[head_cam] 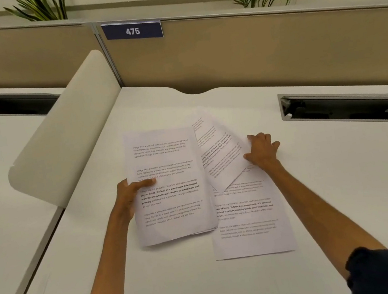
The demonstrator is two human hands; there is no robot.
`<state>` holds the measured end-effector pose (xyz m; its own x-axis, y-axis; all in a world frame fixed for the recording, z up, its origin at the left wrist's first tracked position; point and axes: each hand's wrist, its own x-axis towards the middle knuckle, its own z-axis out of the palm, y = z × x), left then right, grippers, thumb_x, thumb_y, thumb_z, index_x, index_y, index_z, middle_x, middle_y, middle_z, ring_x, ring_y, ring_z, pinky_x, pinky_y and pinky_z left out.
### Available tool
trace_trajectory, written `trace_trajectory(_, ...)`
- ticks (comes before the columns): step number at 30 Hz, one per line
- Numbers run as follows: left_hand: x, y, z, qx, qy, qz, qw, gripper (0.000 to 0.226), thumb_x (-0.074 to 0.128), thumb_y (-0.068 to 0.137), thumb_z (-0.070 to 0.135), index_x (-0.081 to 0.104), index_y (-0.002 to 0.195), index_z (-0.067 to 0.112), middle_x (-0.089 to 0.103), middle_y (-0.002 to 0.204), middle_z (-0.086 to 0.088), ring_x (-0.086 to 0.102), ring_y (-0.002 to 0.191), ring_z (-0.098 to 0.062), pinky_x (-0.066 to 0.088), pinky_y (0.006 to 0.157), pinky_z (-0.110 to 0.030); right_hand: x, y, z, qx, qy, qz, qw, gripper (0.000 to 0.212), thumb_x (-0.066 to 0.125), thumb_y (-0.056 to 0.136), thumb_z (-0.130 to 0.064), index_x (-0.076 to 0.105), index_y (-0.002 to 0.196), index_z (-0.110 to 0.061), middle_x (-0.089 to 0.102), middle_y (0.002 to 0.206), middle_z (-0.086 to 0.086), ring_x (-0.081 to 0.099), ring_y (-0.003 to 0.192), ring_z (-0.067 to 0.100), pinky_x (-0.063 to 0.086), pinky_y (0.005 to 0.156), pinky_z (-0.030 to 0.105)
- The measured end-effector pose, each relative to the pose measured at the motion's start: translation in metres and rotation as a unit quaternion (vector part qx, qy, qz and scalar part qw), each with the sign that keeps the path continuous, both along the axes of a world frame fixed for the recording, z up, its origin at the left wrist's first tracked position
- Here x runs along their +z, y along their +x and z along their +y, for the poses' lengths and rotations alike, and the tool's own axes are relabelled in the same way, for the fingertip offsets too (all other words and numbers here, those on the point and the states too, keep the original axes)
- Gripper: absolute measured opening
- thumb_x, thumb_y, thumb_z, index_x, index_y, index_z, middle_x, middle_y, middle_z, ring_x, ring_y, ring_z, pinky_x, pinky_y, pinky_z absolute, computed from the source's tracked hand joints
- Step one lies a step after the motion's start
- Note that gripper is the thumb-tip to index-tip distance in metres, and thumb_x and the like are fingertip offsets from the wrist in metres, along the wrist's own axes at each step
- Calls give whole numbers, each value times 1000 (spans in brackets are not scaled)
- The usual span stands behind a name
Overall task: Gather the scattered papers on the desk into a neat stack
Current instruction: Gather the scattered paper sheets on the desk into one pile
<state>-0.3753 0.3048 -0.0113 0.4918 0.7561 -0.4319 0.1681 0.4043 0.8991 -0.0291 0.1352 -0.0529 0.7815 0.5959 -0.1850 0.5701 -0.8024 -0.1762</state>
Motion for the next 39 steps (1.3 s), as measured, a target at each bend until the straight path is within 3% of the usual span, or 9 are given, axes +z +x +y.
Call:
trace_trajectory(2, -1, 4, -2, -4, -3, -2, 1000, 44, 79, 72, -4, 71, 115, 3, 78, 103, -14, 76, 88, -37, 62, 64, -39, -1, -2, 0, 4, -6, -12, 1000, 68, 63, 83, -21, 37, 145, -21, 45, 135, 10, 38, 127, 29, 31, 101, 49)
trace_trajectory(6, -2, 11, -5, -4, -8, -1, 1000, 40, 77, 73, -5, 72, 112, 4, 79, 100, -13, 77, 85, -35, 62, 62, -37, -6, -9, -1, -18, 32, 30, 999, 56, 57, 83, -9, 46, 137, -17, 49, 130, 11, 42, 125, 29, 33, 100, 46)
trace_trajectory(11, -4, 15, -9, -17, -9, 3, 1000, 40, 78, 73, -4, 72, 112, 4, 78, 102, -15, 77, 83, -32, 62, 63, -37, -8, -5, -3, -48, 42, 66, 996, 65, 59, 84, -14, 37, 145, -17, 35, 146, 9, 30, 135, 28, 33, 104, 46)
trace_trajectory(18, -10, 26, -15, -28, -32, 18, 999, 44, 80, 70, -3, 71, 112, -1, 76, 105, -20, 75, 91, -40, 63, 71, -44, -2, -1, -4, -69, 51, 74, 994, 63, 59, 84, -12, 36, 143, -15, 44, 138, 13, 38, 129, 32, 34, 102, 48)
trace_trajectory(24, -9, 38, -17, -37, -48, 18, 998, 45, 80, 69, -3, 71, 113, -1, 77, 104, -20, 75, 91, -40, 63, 72, -46, 19, 0, -16, -145, 166, 208, 953, 66, 61, 83, -10, 34, 144, -12, 53, 133, 19, 53, 121, 37, 46, 101, 42)
trace_trajectory(29, -10, 44, -17, -40, -51, 7, 998, 45, 79, 72, -3, 70, 116, -1, 76, 106, -19, 76, 88, -37, 63, 67, -42, 40, -20, -52, -173, 80, 226, 955, 69, 63, 81, -9, 30, 141, 0, 52, 132, 19, 53, 119, 36, 47, 91, 39)
trace_trajectory(32, -11, 47, -22, -43, -50, 8, 998, 44, 79, 72, -4, 70, 115, 0, 77, 104, -18, 77, 84, -35, 63, 64, -40, 34, -33, -75, -176, 8, 227, 958, 67, 63, 74, -3, 33, 135, 2, 54, 120, 17, 55, 102, 31, 48, 82, 34)
trace_trajectory(36, -11, 50, -27, -52, -50, 15, 997, 47, 80, 70, -2, 70, 116, -1, 76, 106, -20, 75, 89, -38, 63, 66, -41, 24, -42, -83, -207, -22, 188, 960, 75, 72, 77, -26, 33, 137, -4, 39, 139, 17, 39, 131, 34, 38, 103, 47)
trace_trajectory(39, -10, 52, -32, -54, -48, 22, 997, 47, 80, 69, -2, 70, 115, -2, 76, 105, -20, 75, 88, -39, 63, 67, -42, 20, -50, -79, -216, -1, 138, 967, 81, 68, 81, -48, 33, 138, -2, 34, 143, 19, 32, 135, 34, 35, 104, 48)
